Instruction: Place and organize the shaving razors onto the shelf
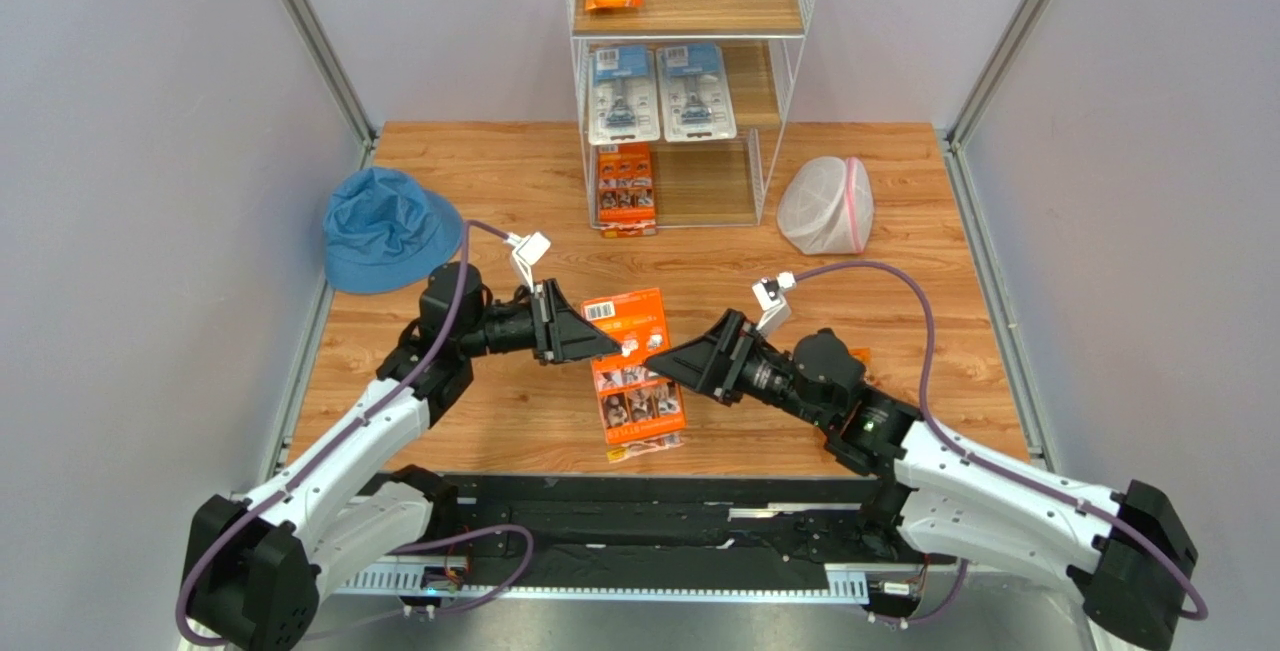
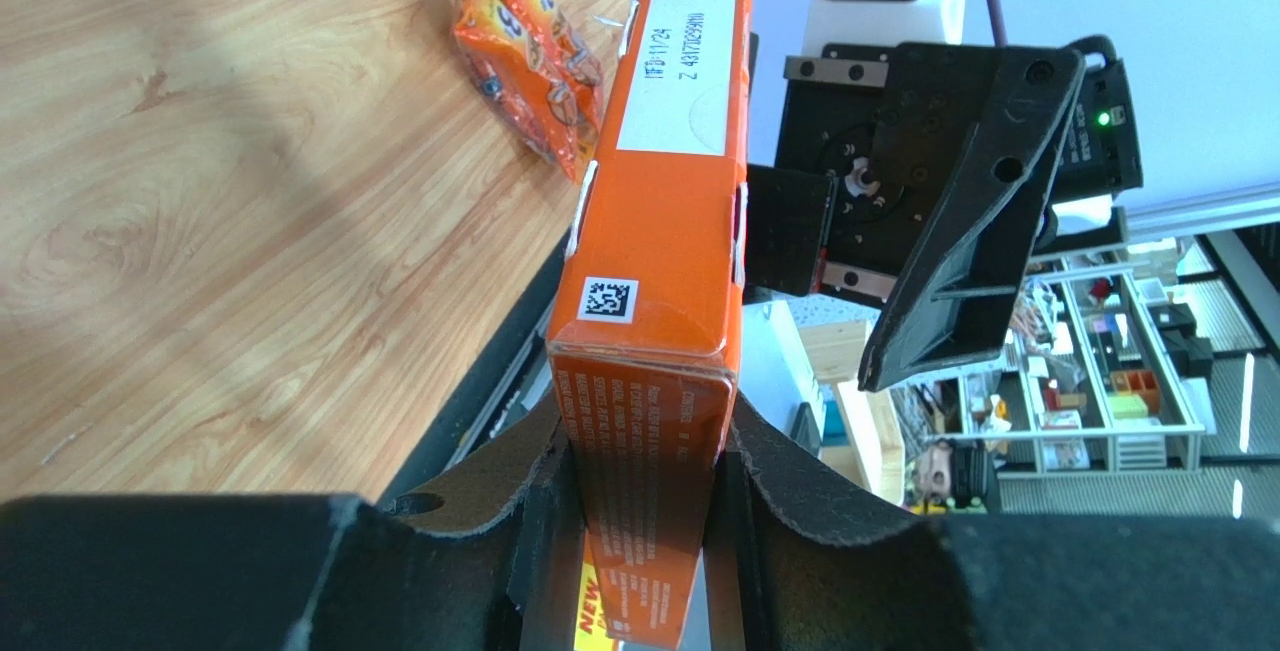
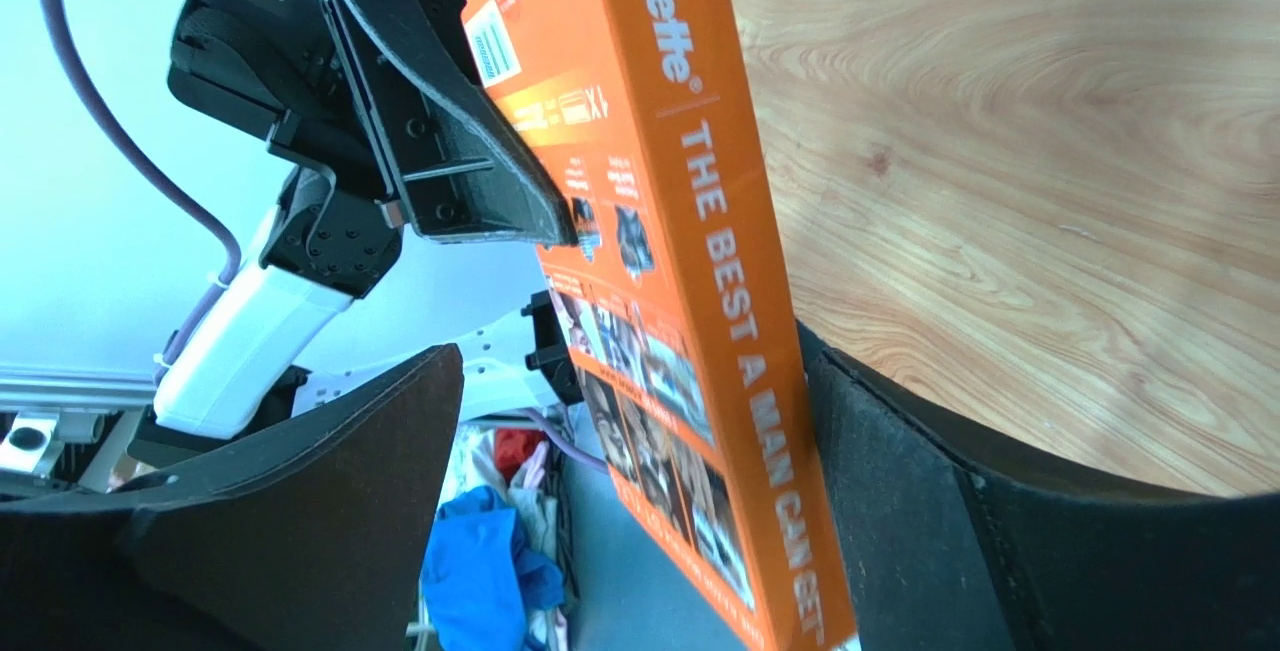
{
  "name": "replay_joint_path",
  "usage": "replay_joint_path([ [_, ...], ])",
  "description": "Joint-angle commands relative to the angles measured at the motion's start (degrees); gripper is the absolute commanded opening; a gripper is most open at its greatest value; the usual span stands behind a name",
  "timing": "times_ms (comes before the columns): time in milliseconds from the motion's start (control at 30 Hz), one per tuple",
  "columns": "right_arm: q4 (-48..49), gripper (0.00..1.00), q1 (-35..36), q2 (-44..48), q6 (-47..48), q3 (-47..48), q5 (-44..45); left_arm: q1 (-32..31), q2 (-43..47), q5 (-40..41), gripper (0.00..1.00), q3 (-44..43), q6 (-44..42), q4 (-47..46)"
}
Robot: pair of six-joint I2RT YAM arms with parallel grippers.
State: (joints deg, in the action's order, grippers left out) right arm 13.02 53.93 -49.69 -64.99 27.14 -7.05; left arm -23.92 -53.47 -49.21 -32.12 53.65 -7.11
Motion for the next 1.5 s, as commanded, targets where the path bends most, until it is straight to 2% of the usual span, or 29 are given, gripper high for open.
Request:
replay_joint_path([
  [0,-3.43,0.90,0.30,5.56,0.05,-3.39,5.11,0.19,-1.19,0.17,0.00,-1.98,1.72,-7.73],
  [267,-0.63,0.91,0.30,16.37,-4.09,-12.71,6.96,0.19,-6.11,-0.80,0.00,-0.22,12.62,-24.16],
  [500,2.27,0.85,0.30,21.04,-3.13,-15.01,6.70,0.19,-8.05,-1.33,0.00,-1.63,13.32,-25.23],
  [700,6.58,0.71,0.30,19.55,-2.42,-15.09,5.38,0.19,-9.45,-1.24,0.00,-1.46,14.55,-27.42],
  [733,7.28,0.64,0.30,18.68,-2.51,-15.09,4.94,0.19,-9.63,-0.98,0.00,-1.37,14.82,-27.86],
  [1000,11.59,0.42,0.38,13.04,-3.12,-14.30,2.65,-0.77,-10.86,0.08,0.00,0.21,16.57,-31.29],
  [1167,11.24,0.30,0.38,14.53,-3.04,-14.92,3.53,-0.86,-10.86,-0.10,0.00,0.74,16.40,-31.73],
  [1333,7.30,0.14,0.38,17.95,-2.60,-15.09,4.50,-0.86,-11.30,-0.01,0.00,1.62,15.52,-31.21],
  [1433,5.71,0.10,0.38,19.45,-2.60,-15.36,4.94,-0.86,-11.83,-0.01,0.13,1.80,13.94,-28.94],
  [1467,5.36,0.09,0.47,19.81,-2.42,-15.53,5.11,-0.86,-11.92,-0.01,0.29,1.62,12.55,-27.88],
])
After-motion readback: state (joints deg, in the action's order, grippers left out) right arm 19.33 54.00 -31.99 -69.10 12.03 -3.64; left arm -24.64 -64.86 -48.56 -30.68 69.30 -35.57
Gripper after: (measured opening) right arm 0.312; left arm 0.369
